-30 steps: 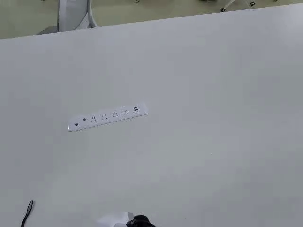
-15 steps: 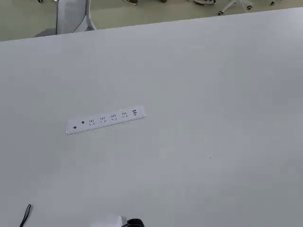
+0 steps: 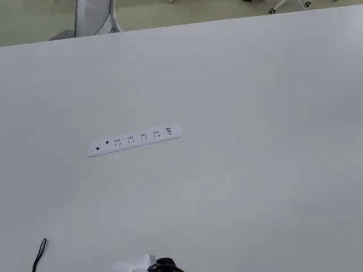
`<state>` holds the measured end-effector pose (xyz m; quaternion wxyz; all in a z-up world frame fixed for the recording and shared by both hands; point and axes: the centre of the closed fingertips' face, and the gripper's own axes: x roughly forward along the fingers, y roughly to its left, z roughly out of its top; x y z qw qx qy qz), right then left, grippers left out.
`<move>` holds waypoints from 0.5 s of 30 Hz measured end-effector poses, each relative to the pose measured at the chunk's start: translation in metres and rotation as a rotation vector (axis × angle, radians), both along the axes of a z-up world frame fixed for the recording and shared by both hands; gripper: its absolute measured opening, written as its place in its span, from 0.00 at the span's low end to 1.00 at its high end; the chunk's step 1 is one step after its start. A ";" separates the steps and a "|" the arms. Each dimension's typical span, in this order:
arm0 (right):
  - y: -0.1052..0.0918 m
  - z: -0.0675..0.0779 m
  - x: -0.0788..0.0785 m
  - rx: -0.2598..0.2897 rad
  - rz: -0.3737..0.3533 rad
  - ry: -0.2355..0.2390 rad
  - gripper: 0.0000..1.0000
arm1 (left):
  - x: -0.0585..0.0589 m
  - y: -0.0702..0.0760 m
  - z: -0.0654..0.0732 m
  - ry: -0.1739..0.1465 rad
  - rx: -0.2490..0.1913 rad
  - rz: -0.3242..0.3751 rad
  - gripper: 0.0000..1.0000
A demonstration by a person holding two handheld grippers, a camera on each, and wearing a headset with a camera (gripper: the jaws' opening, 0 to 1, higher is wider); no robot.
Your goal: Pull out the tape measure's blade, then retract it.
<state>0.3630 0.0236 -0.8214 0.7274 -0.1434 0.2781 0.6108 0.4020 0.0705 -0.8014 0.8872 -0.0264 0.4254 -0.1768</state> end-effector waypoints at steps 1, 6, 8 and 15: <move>0.000 0.001 0.000 0.001 0.001 0.000 0.12 | 0.000 0.000 0.000 -0.001 0.000 0.001 0.67; 0.003 0.002 0.000 0.004 0.000 0.001 0.13 | 0.000 -0.001 0.001 -0.004 -0.001 0.004 0.67; 0.002 0.001 0.000 0.007 0.010 -0.012 0.13 | 0.001 0.001 0.001 -0.013 -0.006 0.005 0.67; 0.000 0.000 0.002 0.022 -0.005 -0.026 0.16 | 0.002 0.003 0.000 -0.003 -0.027 0.020 0.67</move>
